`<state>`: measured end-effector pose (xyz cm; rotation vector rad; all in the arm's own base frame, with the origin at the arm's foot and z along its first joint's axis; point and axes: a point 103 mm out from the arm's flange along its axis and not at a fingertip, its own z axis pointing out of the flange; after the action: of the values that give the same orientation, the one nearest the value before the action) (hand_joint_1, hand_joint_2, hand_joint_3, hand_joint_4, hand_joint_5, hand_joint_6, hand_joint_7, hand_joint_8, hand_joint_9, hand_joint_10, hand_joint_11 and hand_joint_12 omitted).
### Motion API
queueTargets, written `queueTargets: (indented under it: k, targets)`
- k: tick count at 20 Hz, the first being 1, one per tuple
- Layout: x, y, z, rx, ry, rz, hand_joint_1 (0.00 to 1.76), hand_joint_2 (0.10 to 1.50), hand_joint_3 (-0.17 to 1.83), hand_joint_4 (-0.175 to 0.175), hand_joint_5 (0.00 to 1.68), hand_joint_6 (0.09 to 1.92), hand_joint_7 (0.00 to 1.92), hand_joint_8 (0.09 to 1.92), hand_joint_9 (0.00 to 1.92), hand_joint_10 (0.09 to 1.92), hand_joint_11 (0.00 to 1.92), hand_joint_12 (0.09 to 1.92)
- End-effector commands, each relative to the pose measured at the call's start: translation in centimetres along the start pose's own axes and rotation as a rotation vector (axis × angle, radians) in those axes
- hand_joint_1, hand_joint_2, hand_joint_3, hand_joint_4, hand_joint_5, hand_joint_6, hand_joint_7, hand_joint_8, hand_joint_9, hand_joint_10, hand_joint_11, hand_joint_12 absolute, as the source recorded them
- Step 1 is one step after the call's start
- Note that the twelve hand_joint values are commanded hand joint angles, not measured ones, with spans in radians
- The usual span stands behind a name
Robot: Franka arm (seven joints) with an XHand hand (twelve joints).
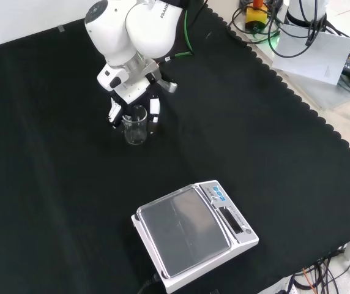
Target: Put the beaker on the electronic balance.
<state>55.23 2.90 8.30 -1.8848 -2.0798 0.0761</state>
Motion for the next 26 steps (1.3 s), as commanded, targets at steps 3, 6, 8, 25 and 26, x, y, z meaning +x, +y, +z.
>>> queueTargets:
  k: [3, 6, 8, 25, 26]
  targets:
    - [0.4, 0.0, -2.4, -0.023, 0.007, -0.014, 1.12, 1.09, 0.30, -0.107, 0.75, 1.37, 0.72, 1.47, 0.95, 1.27, 1.12, 1.02]
    - [0.6, -0.4, -4.3, -0.043, -0.004, -0.014, 1.15, 1.10, 0.30, 0.001, 0.73, 1.39, 0.78, 1.44, 0.95, 1.28, 1.12, 1.02]
    - [0.8, -0.6, -5.3, -0.052, -0.006, -0.017, 1.15, 1.10, 0.30, 0.016, 0.73, 1.39, 0.78, 1.44, 0.95, 1.28, 1.12, 1.02]
    - [20.4, -0.3, -9.5, -0.055, -0.042, -0.251, 1.17, 1.02, 0.41, 0.012, 0.76, 1.36, 0.82, 1.42, 0.99, 1.26, 1.10, 1.05]
    - [21.9, -0.2, -9.2, -0.047, -0.045, -0.267, 1.17, 1.02, 0.42, 0.011, 0.76, 1.36, 0.83, 1.41, 0.99, 1.26, 1.10, 1.05]
